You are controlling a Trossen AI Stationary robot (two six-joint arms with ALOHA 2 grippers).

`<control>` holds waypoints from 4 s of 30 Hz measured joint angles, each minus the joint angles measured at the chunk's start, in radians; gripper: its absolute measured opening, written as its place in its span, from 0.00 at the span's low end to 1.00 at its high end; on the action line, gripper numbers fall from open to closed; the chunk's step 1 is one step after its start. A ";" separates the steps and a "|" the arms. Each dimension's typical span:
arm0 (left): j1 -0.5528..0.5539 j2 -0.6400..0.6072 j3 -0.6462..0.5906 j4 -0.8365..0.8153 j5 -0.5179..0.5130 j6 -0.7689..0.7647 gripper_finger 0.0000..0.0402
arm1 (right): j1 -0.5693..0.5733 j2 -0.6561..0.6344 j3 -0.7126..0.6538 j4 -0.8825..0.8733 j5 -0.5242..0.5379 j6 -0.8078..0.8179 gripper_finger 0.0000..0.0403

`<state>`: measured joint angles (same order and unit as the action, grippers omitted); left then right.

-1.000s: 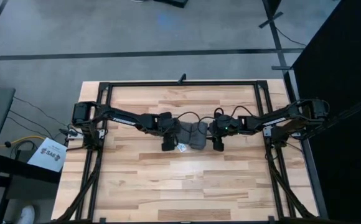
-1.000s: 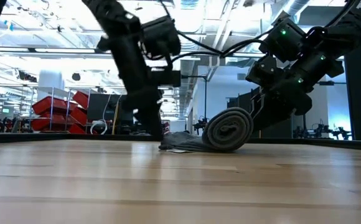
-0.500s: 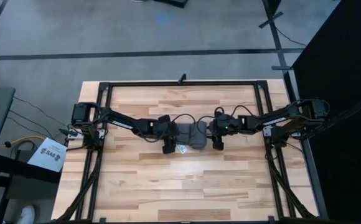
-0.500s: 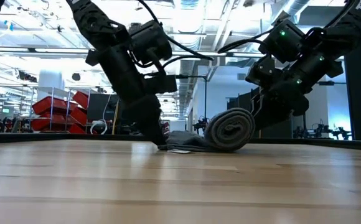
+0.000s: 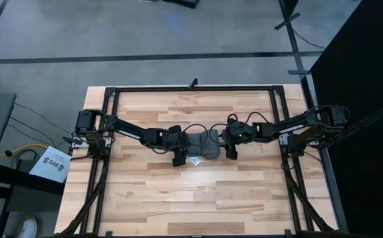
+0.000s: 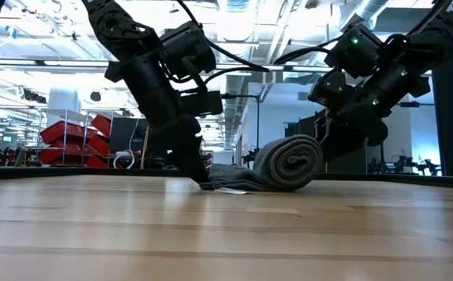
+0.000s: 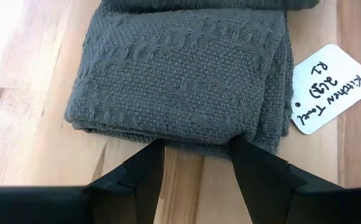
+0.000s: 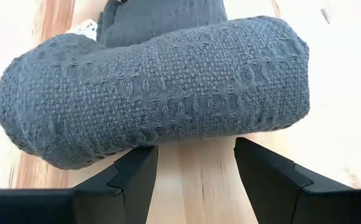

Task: Roll towel
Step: Roll the gray towel

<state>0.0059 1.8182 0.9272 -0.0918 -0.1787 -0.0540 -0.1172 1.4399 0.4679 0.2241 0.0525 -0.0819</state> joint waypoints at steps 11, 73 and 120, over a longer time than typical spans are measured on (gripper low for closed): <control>0.010 0.064 0.003 0.062 -0.024 0.018 0.43 | 0.019 0.001 0.031 0.061 0.000 -0.069 0.50; -0.084 0.068 0.255 -0.382 -0.005 -0.170 0.43 | -0.034 0.373 0.257 0.154 -0.073 -0.090 0.50; 0.034 -0.001 -0.367 0.724 -0.167 -0.152 0.43 | 0.114 0.390 0.365 0.315 0.089 0.081 0.50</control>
<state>0.0400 1.8170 0.5602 0.6323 -0.3454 -0.2063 -0.0029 1.8295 0.8326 0.5388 0.1420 -0.0007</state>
